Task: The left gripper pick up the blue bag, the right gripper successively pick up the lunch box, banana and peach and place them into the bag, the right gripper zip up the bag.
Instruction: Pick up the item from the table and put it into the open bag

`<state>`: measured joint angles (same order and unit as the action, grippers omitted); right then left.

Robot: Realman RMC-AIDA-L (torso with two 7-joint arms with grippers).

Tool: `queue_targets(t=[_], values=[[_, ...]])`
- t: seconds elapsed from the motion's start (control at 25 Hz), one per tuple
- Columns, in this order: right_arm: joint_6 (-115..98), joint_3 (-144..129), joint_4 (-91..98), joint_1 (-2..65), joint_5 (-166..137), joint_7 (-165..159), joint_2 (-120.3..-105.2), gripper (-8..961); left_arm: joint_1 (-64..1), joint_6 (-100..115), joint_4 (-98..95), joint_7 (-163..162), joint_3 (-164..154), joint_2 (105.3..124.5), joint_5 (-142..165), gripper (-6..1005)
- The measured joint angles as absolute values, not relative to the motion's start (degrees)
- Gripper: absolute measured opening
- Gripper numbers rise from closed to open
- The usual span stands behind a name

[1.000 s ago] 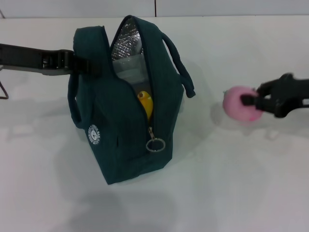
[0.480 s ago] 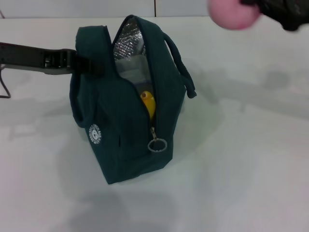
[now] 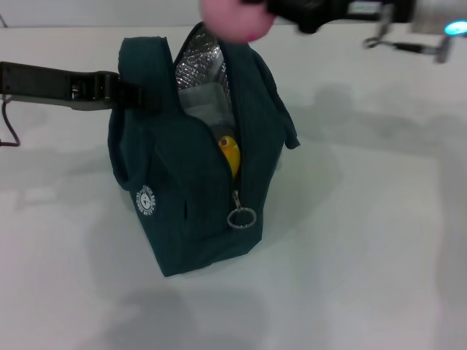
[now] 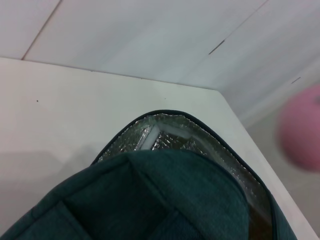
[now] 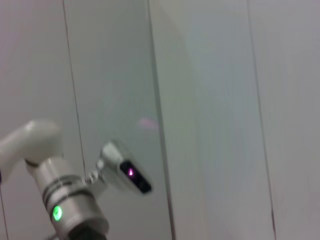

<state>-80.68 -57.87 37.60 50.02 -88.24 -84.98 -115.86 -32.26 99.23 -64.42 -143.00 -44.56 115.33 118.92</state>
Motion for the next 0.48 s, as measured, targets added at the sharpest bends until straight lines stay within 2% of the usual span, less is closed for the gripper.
queue_targets(t=[0.16,0.48], values=[[-74.1,-65.5,32.8,52.8,-86.0,-84.1,-116.12,45,-32.2,99.2,-64.4,-142.7,-44.5,115.55,118.9,33],[-67.9,-75.2,31.9,53.0,-81.5,-83.9,-116.19,56,-32.1,98.6,-64.2,-141.7,-44.5,115.95,118.9,33]])
